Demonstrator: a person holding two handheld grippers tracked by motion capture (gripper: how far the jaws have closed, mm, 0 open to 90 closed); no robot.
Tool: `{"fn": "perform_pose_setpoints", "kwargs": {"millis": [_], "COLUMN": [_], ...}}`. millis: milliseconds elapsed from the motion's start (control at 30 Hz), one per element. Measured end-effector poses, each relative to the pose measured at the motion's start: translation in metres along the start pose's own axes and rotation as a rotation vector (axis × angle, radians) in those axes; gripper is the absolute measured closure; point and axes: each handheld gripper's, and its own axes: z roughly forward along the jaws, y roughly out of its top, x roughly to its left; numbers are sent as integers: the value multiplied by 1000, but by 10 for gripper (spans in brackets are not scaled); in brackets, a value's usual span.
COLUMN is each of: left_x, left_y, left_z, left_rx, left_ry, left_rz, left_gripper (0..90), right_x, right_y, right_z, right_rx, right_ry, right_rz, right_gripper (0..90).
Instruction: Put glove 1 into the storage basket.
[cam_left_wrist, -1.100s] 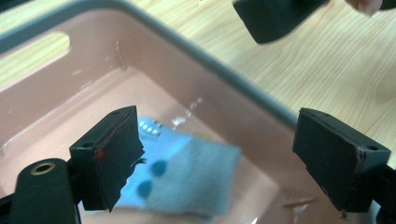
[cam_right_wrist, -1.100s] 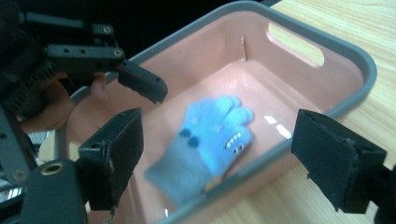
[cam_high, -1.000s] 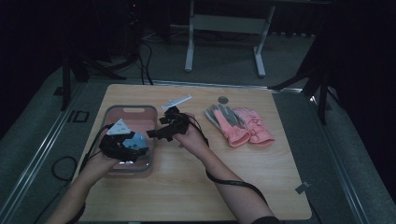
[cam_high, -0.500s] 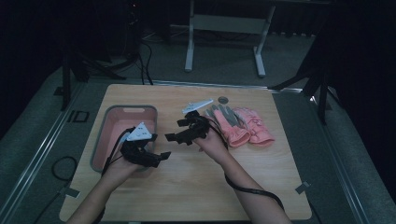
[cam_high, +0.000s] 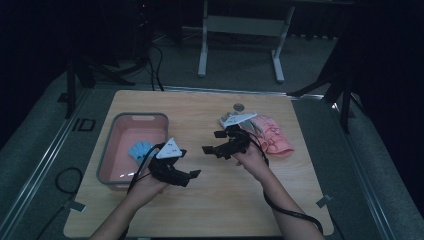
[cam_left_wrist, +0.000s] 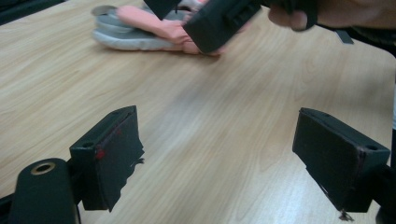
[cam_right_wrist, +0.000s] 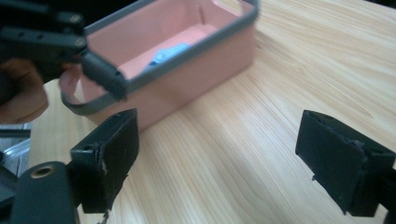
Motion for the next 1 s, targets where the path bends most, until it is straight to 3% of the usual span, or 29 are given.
{"fn": "perform_pose_setpoints", "kwargs": {"millis": [200,300,333,467,600,667,833,1000], "left_x": [-17,-25,-27,-35,-39,-40,-42,-44], "left_y": [-4,-7,-9,-15,-26,-30,-35,-41], "left_z": [17,24,27,37,47,50,57,61], "left_rx": [-8,-8,-9,-1,4,-18,-15,-9], "left_ry": [-37,-46,-51,-54,-71,-94,-64,-40], "left_rz": [34,50,47,65,51,34,42,49], "left_gripper": [152,152,152,152,152,152,152,153], "right_x": [-17,-23,-25,-37,-57,-69,-95,-117], "right_y": [-16,-24,-27,-33,-38,-40,-40,-40], "right_z": [-17,-21,-23,-35,-52,-59,-65,-59], "right_rx": [-14,6,2,1,-28,-32,-4,7], "right_ry": [-27,-56,-65,-171,-253,-305,-392,-414], "right_rz": [67,45,48,36,79,95,135,180], "right_gripper": [127,151,193,569,713,734,744,706]}}
